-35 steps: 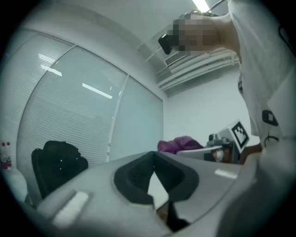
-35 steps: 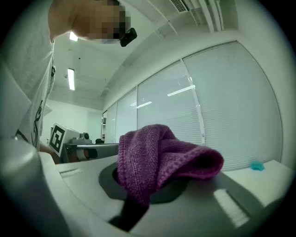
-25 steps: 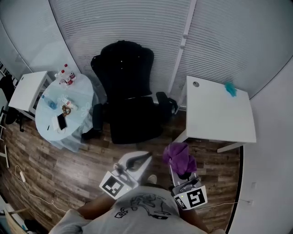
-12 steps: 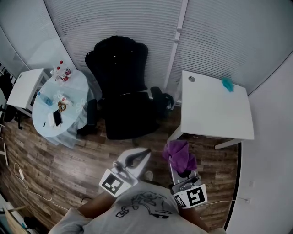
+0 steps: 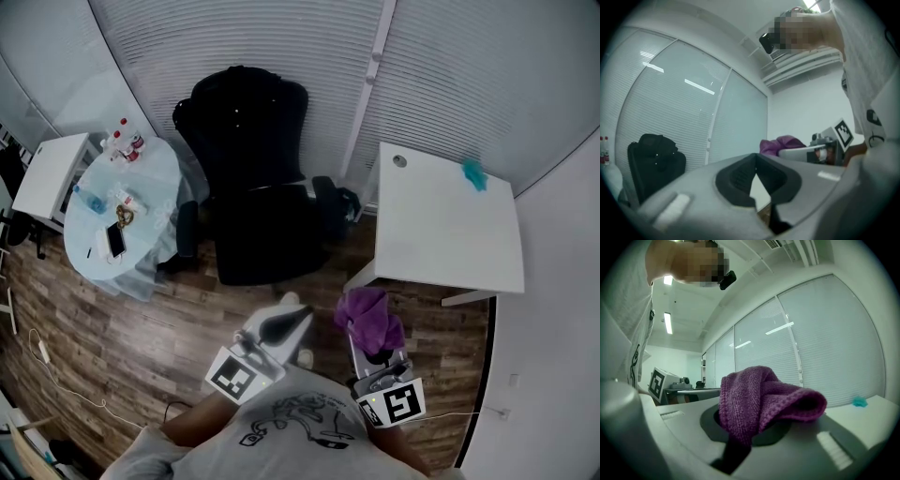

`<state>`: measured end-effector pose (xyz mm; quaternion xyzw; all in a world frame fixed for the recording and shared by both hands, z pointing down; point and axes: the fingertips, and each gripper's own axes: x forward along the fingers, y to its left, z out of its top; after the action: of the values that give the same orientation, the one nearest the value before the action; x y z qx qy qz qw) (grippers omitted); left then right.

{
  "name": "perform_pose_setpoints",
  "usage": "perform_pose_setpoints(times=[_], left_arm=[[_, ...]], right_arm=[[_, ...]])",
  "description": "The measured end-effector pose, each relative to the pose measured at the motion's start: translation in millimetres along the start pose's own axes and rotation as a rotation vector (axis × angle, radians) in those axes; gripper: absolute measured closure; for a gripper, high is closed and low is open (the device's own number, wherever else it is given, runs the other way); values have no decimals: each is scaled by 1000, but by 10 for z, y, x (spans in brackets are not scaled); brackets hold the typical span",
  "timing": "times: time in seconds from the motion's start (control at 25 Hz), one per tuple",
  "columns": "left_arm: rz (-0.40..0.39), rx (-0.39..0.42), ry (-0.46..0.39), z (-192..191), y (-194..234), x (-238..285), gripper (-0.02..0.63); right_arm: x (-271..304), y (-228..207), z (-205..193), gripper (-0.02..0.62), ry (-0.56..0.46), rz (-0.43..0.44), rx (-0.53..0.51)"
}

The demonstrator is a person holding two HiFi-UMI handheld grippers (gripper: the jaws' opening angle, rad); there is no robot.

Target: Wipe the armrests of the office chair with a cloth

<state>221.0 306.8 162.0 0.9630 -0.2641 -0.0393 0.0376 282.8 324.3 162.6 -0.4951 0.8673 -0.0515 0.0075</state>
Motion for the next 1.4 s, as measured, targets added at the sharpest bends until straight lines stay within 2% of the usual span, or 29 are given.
perform_pose_setpoints(times=[0.2, 0.52, 0.88, 1.04, 1.24, 1.4], left_arm=[[-14, -4, 9, -39, 439, 238, 603], [-40, -13, 15, -73, 1381, 666, 603], [-82, 2, 29, 18, 2221, 1045, 603], [-90, -1, 35, -6, 2438, 1163, 603], [-97, -3, 55, -70, 2598, 1313, 603], [-83, -18, 51, -86, 2674, 1440, 603]], right_arm=[[439, -254, -17, 552, 9, -9, -5], [1354, -687, -1, 552, 22, -22, -16], [2186, -1042, 159, 552, 1, -51, -12], [2382, -1181, 164, 552, -7, -80, -11], [2496, -1373, 125, 552, -25, -97, 49], [2541, -1504, 100, 552, -12, -103, 36]])
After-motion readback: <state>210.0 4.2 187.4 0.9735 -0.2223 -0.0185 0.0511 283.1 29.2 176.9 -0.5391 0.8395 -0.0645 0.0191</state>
